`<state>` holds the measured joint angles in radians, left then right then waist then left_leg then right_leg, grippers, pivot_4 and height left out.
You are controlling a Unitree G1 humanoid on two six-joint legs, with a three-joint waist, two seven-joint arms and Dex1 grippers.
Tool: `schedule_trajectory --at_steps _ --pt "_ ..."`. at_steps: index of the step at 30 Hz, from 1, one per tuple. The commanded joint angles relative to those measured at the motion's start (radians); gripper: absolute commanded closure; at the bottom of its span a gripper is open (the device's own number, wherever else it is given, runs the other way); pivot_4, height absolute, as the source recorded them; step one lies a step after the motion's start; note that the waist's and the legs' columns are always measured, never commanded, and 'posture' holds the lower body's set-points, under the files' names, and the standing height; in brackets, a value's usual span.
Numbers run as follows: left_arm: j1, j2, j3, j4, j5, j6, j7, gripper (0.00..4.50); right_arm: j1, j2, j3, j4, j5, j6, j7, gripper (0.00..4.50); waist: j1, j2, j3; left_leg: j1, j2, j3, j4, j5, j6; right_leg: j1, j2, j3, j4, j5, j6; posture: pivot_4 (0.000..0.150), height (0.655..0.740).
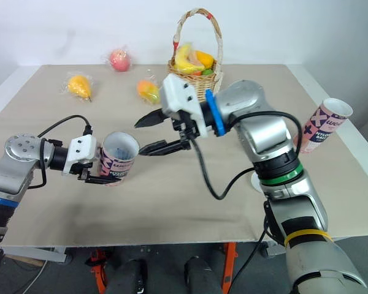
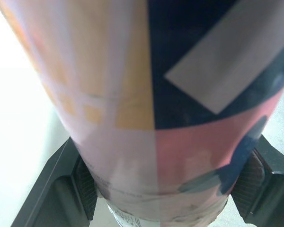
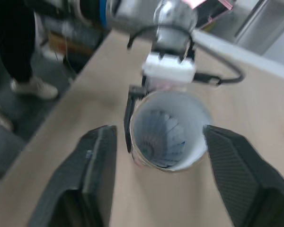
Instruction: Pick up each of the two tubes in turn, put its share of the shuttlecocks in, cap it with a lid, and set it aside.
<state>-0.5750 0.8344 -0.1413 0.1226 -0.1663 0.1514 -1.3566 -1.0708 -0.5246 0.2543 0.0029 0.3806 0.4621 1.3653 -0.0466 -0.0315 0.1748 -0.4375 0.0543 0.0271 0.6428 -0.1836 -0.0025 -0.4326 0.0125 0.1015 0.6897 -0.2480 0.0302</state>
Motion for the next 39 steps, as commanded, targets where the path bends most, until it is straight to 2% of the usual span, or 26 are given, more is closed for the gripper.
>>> schedule_trajectory --at_steps 1,5,8,13,19,26,32,39 --pt "0.014 -0.011 -0.035 -0.002 0.009 0.015 -0.016 1.20 0.032 -0.035 -0.093 0.002 -0.032 0.019 -0.130 1.38 0.000 0.000 0.000 0.000 0.000 0.000 0.000 0.000 0.000 0.000 0.000 0.000 0.000 0.000 0.000 0.150 0.7400" --pt "0.025 -0.011 -0.031 -0.025 0.004 0.028 -0.011 1.20 0.145 -0.068 -0.210 -0.042 -0.084 0.118 -0.377 1.38 0.003 0.000 -0.001 0.000 0.000 0.000 0.000 0.000 0.000 0.000 0.000 0.000 0.000 0.000 0.000 0.150 0.7400" --pt "0.041 -0.008 -0.022 -0.048 -0.007 0.045 -0.010 1.20 0.337 -0.091 -0.392 -0.225 -0.039 0.239 -0.527 1.38 0.007 0.000 -0.001 -0.001 -0.003 0.000 0.000 0.000 0.000 0.000 -0.001 0.002 0.000 -0.002 0.003 0.150 0.7400" --pt "0.053 -0.005 -0.018 -0.070 -0.013 0.060 -0.006 1.20 0.554 -0.133 -0.560 -0.422 0.048 0.435 -0.623 1.38 0.006 0.003 -0.003 -0.002 -0.005 -0.001 -0.003 -0.001 0.000 0.000 -0.002 0.004 0.000 -0.003 0.004 0.150 0.7400" --pt "0.050 -0.012 -0.021 -0.077 -0.013 0.069 -0.004 1.20 0.739 -0.195 -0.598 -0.496 0.082 0.511 -0.653 1.38 0.001 0.004 -0.003 0.008 -0.004 0.000 -0.003 -0.001 0.000 0.011 -0.001 0.005 -0.002 -0.007 0.011 0.150 0.7400" --pt "0.032 -0.030 -0.032 -0.065 -0.004 0.065 0.004 1.20 0.821 -0.193 -0.493 -0.312 -0.049 0.370 -0.730 1.38 0.000 0.004 -0.003 0.012 -0.005 0.001 -0.002 0.000 0.001 0.015 -0.002 0.007 -0.005 -0.006 0.010 0.150 0.7400" --pt "0.022 -0.038 -0.032 -0.054 0.002 0.062 0.006 1.20 0.726 -0.170 -0.417 -0.063 -0.149 0.230 -0.793 1.38 0.001 0.004 -0.003 0.011 -0.006 0.002 -0.002 0.000 0.001 0.015 -0.002 0.008 -0.006 -0.004 0.015 0.150 0.7400" --pt "0.019 -0.035 -0.030 -0.062 0.000 0.074 0.006 1.20 0.643 -0.168 -0.386 0.093 -0.204 0.139 -0.813 1.38 0.002 0.005 -0.003 0.011 -0.006 0.001 -0.003 0.000 0.001 0.015 -0.002 0.008 -0.006 -0.004 0.015 0.150 0.7400"
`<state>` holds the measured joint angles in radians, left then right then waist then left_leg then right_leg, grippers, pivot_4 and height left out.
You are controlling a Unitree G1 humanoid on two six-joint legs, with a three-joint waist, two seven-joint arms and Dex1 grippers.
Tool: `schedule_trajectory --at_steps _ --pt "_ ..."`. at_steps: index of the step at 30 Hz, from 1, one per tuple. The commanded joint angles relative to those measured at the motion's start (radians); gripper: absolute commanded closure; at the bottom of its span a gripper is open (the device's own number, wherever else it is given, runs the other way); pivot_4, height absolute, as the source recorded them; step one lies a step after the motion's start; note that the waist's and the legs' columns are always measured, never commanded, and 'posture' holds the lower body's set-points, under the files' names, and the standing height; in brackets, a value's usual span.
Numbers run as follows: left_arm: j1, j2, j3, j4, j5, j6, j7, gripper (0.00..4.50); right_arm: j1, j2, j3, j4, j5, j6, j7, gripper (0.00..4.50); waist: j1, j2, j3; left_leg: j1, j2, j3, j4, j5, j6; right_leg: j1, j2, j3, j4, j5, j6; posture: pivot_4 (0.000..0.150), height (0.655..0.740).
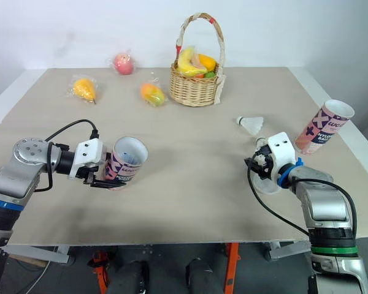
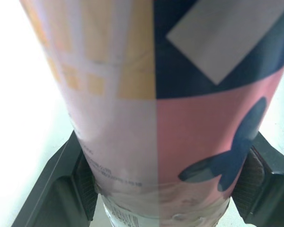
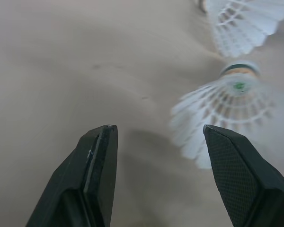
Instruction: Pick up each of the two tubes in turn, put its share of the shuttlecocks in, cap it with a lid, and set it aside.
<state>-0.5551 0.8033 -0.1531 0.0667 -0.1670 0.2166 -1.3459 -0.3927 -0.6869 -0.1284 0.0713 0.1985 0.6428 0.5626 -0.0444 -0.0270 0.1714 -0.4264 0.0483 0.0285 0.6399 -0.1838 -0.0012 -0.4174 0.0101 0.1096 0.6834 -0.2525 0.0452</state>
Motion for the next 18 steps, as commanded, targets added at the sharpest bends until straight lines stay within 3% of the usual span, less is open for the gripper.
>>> schedule_trajectory --at_steps 1,7,12,14,15,18 --pt "-0.001 -0.003 -0.017 -0.008 0.000 0.010 -0.005 1.20 -0.048 -0.004 0.004 0.049 -0.032 -0.051 -0.015 1.38 0.000 0.000 0.000 0.000 0.000 0.000 0.000 0.000 0.000 0.000 0.000 0.000 0.000 0.000 0.000 0.150 0.7400" --pt "-0.002 0.002 -0.013 -0.018 -0.003 0.021 -0.005 1.20 -0.140 0.032 0.029 0.190 -0.081 -0.062 -0.074 1.38 -0.002 0.000 0.000 0.000 0.000 0.000 0.000 0.000 0.000 0.000 0.000 0.000 0.000 0.001 0.000 0.150 0.7400" --pt "-0.004 0.002 -0.012 -0.026 -0.004 0.032 -0.001 1.20 -0.169 0.049 0.031 0.241 -0.103 -0.047 -0.109 2.84 -0.001 0.000 0.000 0.000 0.000 0.000 0.000 0.000 0.000 0.000 0.000 0.000 0.000 0.000 0.000 0.150 0.7400" --pt "-0.005 0.002 -0.012 -0.031 -0.005 0.038 0.000 1.20 -0.168 0.046 0.025 0.252 -0.108 -0.045 -0.121 4.18 -0.001 0.000 0.000 0.000 0.000 0.000 0.000 0.000 0.000 0.000 0.000 0.000 0.000 0.000 0.000 0.150 0.7400" --pt "-0.006 0.003 -0.012 -0.032 -0.006 0.040 0.000 1.20 -0.165 0.040 0.023 0.250 -0.112 -0.046 -0.123 4.45 -0.001 0.000 0.000 0.000 0.000 0.000 0.000 0.000 0.000 0.000 0.000 0.000 0.000 0.000 0.000 0.150 0.7400" --pt "-0.006 0.005 -0.010 -0.038 -0.007 0.045 0.001 1.20 -0.156 0.014 0.011 0.223 -0.111 -0.042 -0.113 4.45 -0.001 0.000 0.000 0.000 0.000 0.000 0.000 0.000 0.000 0.000 0.000 0.000 0.000 0.000 0.000 0.150 0.7400"
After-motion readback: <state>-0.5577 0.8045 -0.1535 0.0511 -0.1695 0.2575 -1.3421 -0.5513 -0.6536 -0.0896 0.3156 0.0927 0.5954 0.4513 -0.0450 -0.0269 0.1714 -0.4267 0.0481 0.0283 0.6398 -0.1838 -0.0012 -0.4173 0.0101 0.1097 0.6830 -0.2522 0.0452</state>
